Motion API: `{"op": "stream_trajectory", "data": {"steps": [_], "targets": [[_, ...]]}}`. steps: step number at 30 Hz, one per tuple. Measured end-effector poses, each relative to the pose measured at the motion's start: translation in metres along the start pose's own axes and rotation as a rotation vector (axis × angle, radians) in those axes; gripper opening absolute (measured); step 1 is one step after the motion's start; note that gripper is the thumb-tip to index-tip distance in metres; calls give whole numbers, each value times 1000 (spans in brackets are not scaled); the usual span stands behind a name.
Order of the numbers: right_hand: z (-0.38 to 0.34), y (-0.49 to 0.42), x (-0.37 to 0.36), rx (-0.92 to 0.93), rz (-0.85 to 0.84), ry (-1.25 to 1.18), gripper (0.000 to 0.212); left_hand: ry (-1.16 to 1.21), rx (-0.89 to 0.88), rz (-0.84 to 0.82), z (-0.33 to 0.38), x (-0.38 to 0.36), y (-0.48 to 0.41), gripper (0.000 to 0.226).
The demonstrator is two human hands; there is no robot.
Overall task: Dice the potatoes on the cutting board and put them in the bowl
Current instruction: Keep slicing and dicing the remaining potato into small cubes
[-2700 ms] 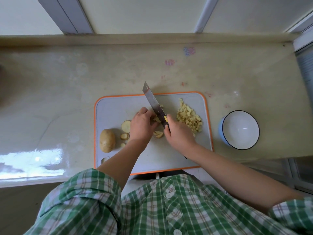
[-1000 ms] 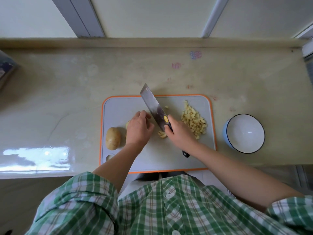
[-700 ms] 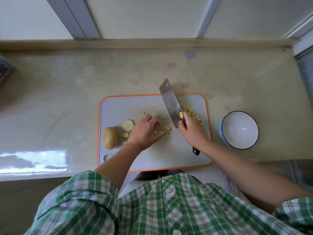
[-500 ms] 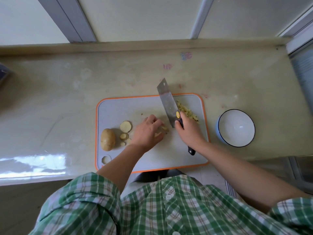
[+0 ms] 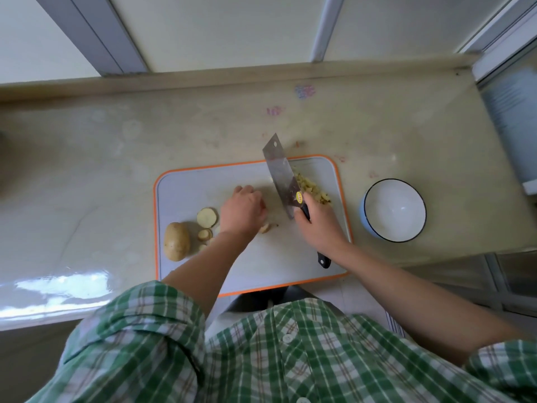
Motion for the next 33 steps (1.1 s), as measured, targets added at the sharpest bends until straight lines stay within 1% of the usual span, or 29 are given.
{"op": "stream_trajectory", "data": {"steps": [3, 5, 8, 10, 13, 17, 20, 24, 27, 30, 31, 33], "targets": [[-5, 6, -6, 24, -38, 35, 24, 115, -59, -21, -18, 0, 11, 19], [-4, 7, -9, 16, -59, 53, 24, 165, -106, -21, -20, 0, 22, 24], [-4, 9, -10, 23, -74, 78, 24, 135, -156, -22, -16, -7, 33, 34], [-5, 11, -10, 37, -85, 104, 22, 88, -171, -12, -11, -11, 35, 29], [-4, 16, -9, 58, -89, 133, 20, 87, -123, 25, -8, -13, 34, 20], [-5, 19, -9, 64, -67, 131, 22, 166, -14, 111, -8, -9, 30, 17], [-6, 18, -11, 75, -63, 143, 21, 198, 2, 111, -8, -8, 25, 19], [-8, 18, -13, 106, -62, 182, 21, 194, 10, 125, -12, -12, 31, 29], [-10, 17, -13, 121, -57, 187, 24, 239, 58, 166, -12, -10, 31, 21], [-11, 15, -12, 113, -66, 202, 24, 261, 75, 155, -11, -9, 26, 13], [-11, 14, -11, 111, -68, 207, 24, 262, 76, 149, -11, -9, 24, 12], [-11, 13, -10, 109, -68, 214, 25, 278, 99, 144, -14, -9, 23, 17]]}}
Point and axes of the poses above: each hand's wrist, its own y-axis away from the middle knuckle, its own x-axis out of the back of the hand, z = x × y, the point moved 5 cm from there along -y, towards the middle knuckle, and after that the axes turned 6 degrees about -x, right-handed, at the moved point
